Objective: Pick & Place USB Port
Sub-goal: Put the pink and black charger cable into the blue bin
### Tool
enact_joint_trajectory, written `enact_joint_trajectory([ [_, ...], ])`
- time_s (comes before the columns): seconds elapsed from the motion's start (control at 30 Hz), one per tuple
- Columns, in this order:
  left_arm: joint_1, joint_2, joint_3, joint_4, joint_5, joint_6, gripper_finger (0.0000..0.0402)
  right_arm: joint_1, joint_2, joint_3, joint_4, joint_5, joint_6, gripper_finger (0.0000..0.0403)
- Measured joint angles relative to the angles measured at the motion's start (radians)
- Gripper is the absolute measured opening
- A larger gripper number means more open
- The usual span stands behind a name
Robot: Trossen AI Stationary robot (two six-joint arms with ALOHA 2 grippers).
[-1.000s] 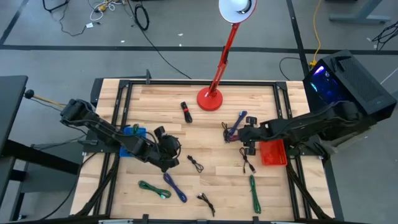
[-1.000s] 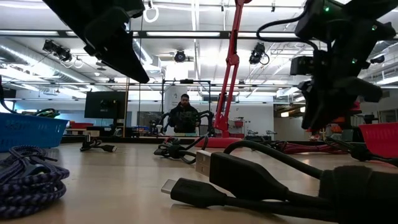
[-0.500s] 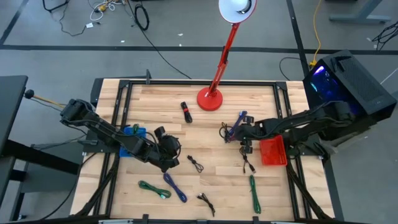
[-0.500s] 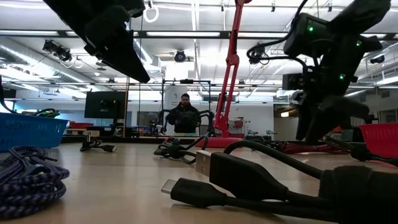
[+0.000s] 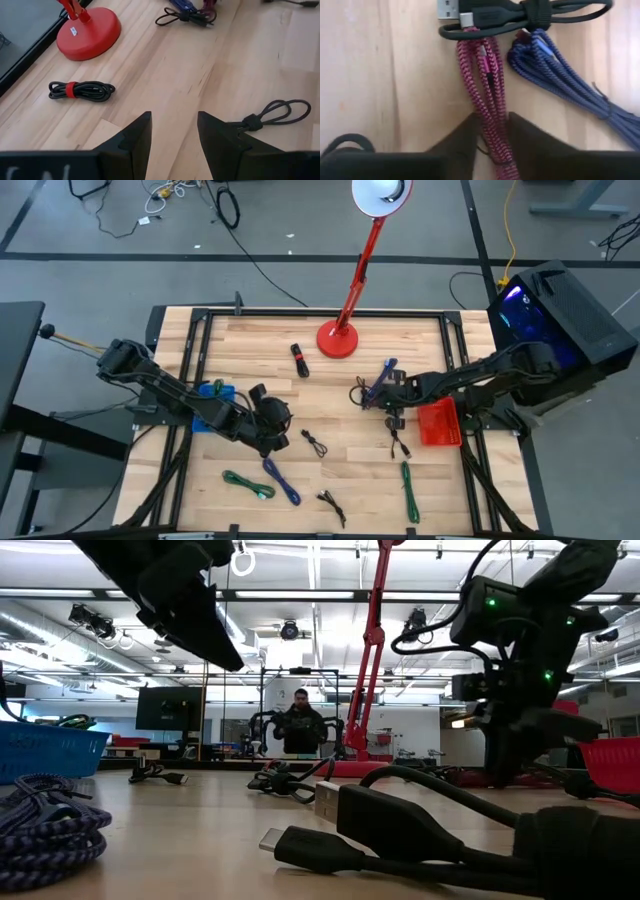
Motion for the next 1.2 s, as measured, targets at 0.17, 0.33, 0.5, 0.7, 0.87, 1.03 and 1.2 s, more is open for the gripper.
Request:
enact_joint_trajectory([
  [0.17, 0.0, 0.0, 0.0, 0.052, -0.008, 0.033, 0.0165, -0.018, -0.002, 0.0, -0.006, 0.014, 0.011, 0.0015],
  [0.33, 0.0, 0.0, 0.0, 0.109, -0.014, 0.065, 0.0165, -0.032, -0.059, -0.004, -0.113, -0.006, 0.001, 0.001],
  [0.5, 0.003, 0.0, 0.0, 0.146, -0.034, 0.088, 0.0165, -0.032, -0.192, 0.065, -0.264, -0.037, 0.009, 0.001],
  [0.7, 0.024, 0.0, 0.0, 0.171, -0.081, 0.088, 0.0165, -0.033, -0.339, 0.232, -0.336, -0.005, -0.022, 0.001],
  [0.87, 0.048, 0.0, 0.0, 0.319, -0.152, 0.232, 0.0165, -0.032, -0.417, 0.345, -0.171, 0.022, -0.05, 0.001],
  [1.03, 0.085, 0.0, 0.0, 0.587, -0.138, 0.51, 0.0165, -0.032, -0.427, 0.356, 0.14, -0.066, -0.068, 0.001],
  [1.2, 0.149, 0.0, 0.0, 0.881, -0.019, 0.746, 0.0165, -0.025, -0.389, 0.356, 0.364, -0.202, -0.103, 0.001],
])
